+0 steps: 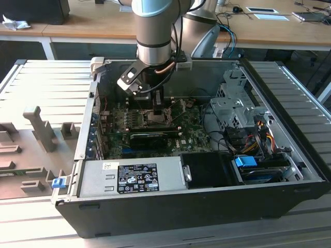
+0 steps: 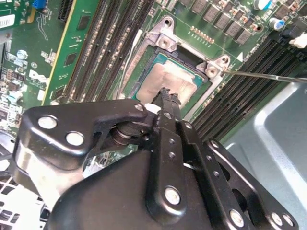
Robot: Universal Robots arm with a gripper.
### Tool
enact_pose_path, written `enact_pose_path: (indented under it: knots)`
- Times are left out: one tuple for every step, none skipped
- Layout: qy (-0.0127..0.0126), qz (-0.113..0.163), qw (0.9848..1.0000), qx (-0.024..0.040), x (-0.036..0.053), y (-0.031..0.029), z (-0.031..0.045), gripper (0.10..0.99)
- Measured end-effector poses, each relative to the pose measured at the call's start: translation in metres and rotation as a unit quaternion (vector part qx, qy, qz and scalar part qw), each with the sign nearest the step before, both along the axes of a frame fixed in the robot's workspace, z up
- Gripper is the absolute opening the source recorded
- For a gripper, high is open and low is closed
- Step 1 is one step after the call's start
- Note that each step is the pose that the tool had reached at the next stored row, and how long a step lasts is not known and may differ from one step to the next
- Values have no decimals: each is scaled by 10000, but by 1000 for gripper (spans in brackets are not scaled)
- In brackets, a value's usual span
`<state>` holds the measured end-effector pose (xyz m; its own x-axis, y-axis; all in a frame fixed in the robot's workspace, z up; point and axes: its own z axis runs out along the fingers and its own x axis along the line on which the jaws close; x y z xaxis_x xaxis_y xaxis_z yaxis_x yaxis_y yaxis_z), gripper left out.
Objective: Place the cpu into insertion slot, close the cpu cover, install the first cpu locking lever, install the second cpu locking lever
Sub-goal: 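Place the cpu into insertion slot, then close the cpu cover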
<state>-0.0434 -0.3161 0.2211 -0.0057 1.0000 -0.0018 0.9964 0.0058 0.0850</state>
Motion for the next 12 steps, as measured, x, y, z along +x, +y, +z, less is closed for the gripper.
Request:
enact_pose_path:
  knots:
    - [0,0,10000,0,0,0,7,106]
    - [0,0,10000,0,0,0,17,106]
    - [0,0,10000,0,0,0,26,106]
    - [0,-1,10000,0,0,0,32,106]
    - [0,0,10000,0,0,0,45,106]
    - [0,-1,10000,0,0,0,50,106]
    - [0,0,10000,0,0,0,54,106]
    - [3,1,10000,1,4,0,54,106]
    - [7,0,10000,0,9,0,55,106]
    - [12,0,10000,0,16,0,55,106]
    - [20,0,10000,0,31,0,55,106]
    - [34,-1,10000,7,62,-7,55,106]
